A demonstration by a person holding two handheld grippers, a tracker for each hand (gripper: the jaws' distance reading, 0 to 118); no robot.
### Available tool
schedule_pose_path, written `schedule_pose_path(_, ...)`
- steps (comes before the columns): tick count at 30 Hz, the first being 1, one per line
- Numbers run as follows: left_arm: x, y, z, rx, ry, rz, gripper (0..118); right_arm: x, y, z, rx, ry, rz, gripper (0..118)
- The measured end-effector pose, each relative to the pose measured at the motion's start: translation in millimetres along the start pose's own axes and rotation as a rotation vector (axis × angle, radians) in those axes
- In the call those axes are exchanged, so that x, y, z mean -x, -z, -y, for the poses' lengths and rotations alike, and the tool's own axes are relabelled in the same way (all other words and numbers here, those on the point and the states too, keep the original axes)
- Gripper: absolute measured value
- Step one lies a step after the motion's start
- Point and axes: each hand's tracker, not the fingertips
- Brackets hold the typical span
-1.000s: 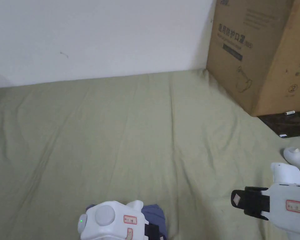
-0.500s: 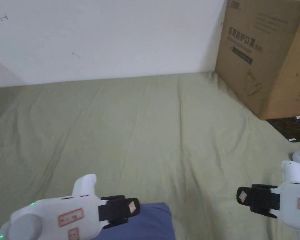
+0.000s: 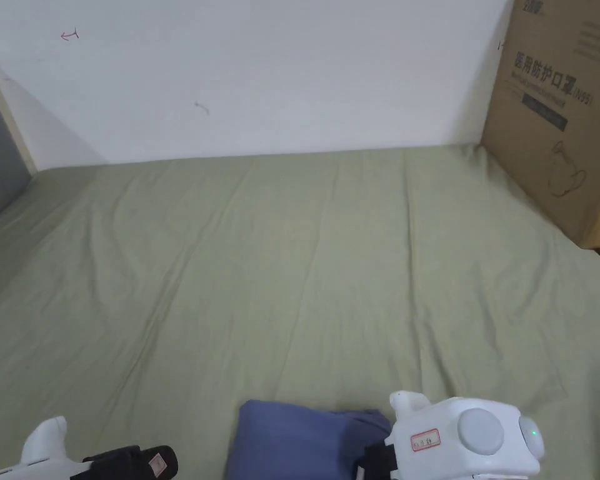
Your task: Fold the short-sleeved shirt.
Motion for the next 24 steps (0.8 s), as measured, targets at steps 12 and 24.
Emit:
schedule_pose_path(12, 74, 134, -7, 0.300, -0.144, 0.350, 118, -26, -7, 14, -0.032, 0.137, -0.142, 0)
schedule_pose_path(24, 70, 183, 9, 0.399, -0.127, 0.317, 19, -37, -4, 19, -0.026, 0.235, -0.225, 0)
